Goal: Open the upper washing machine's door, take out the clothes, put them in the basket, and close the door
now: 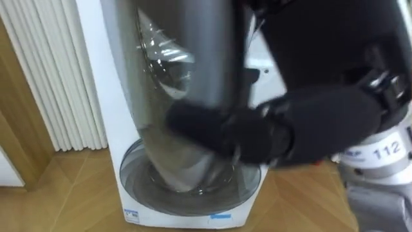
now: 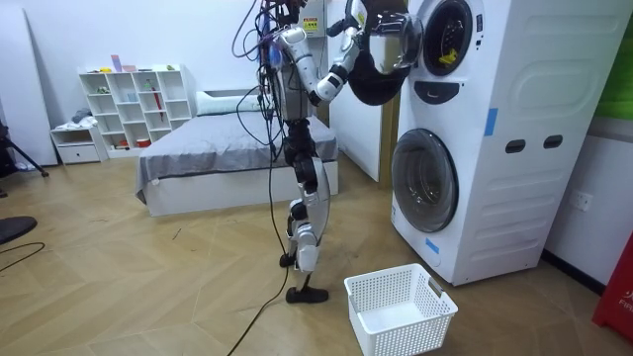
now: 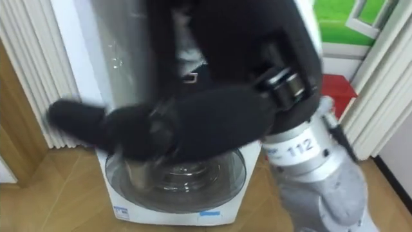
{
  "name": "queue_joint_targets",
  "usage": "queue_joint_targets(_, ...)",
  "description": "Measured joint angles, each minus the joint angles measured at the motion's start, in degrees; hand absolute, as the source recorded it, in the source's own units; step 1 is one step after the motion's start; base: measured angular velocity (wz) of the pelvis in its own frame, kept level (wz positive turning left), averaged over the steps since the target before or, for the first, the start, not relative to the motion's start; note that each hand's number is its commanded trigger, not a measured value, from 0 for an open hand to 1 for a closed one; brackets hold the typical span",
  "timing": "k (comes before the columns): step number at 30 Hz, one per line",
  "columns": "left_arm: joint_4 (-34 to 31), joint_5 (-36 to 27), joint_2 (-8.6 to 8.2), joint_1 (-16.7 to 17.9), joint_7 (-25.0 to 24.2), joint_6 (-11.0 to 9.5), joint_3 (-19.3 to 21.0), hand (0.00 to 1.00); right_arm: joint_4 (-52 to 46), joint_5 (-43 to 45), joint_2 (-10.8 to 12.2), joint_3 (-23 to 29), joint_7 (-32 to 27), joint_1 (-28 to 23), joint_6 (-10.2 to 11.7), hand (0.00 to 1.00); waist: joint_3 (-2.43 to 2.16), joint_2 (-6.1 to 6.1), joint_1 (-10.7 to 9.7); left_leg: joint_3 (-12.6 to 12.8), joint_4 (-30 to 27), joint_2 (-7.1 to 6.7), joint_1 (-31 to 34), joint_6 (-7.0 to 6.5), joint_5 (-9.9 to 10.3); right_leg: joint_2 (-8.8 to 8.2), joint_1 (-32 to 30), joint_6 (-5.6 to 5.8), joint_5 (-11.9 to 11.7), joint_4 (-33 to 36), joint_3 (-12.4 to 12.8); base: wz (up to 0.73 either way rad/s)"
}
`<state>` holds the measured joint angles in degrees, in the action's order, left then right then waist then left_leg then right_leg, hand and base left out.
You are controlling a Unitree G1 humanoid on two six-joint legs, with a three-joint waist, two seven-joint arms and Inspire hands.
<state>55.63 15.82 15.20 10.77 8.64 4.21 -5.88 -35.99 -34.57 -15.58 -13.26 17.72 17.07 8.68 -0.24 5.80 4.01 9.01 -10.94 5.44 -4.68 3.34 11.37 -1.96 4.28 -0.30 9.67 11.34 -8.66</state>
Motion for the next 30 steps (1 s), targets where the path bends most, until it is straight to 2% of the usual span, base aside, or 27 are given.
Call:
queue_joint_targets(2,0.00,0.04,-0.01,0.00,0.00,0.01,0.01,0.00,-0.12,-0.10,0.00,-0.93,1.54,0.15,-0.12,0.00,0.06,0.00,0.83,-0.44,-0.24,-0.01,0.22,0.00,0.00,-0.01,0.17,0.00,0.00,-0.16,-0.37,0.20)
queue_joint_targets(6,-0.34,0.02,0.00,-0.02,-0.01,0.03,0.07,0.00,-0.16,-1.19,-0.01,-1.85,4.87,0.24,-1.78,0.00,0.14,-0.06,1.05,-2.82,-0.77,-0.20,1.46,-0.01,0.05,-0.13,0.85,0.03,0.02,-0.94,-2.36,0.27)
queue_joint_targets(8,-0.36,-0.04,0.00,-0.03,-0.01,0.03,0.18,0.00,-0.26,-1.19,-0.04,-1.94,5.95,0.25,-2.56,0.00,0.14,-0.07,1.19,-3.36,-0.83,-0.22,1.67,0.02,0.01,-0.13,0.90,0.03,0.03,-0.94,-2.56,0.15)
queue_joint_targets(14,-0.35,-0.04,-0.03,-0.76,-0.01,0.03,0.21,0.00,-0.25,-1.76,-0.14,-3.63,7.51,0.25,-3.82,0.00,0.25,-0.23,2.66,-3.73,-0.84,-0.26,1.89,0.04,-0.01,-0.15,0.92,0.05,0.04,-1.00,-3.10,0.03)
queue_joint_targets(25,-0.31,-0.09,-0.04,-1.31,0.00,-0.59,0.11,0.00,-0.14,-0.96,-0.35,-7.36,9.04,0.32,-4.65,0.00,0.37,-0.41,3.58,-6.08,-0.85,-0.51,2.67,0.11,-0.06,-0.15,1.66,0.28,0.20,-1.77,-4.59,0.11)
queue_joint_targets(30,0.00,0.00,-0.10,-1.14,0.56,-0.60,0.09,0.00,0.44,-0.54,-0.49,-8.06,9.59,0.31,-5.73,0.00,0.41,-0.42,4.33,-6.74,-0.84,-0.58,2.64,0.13,-0.07,-0.21,1.82,0.31,0.21,-1.67,-5.70,0.08)
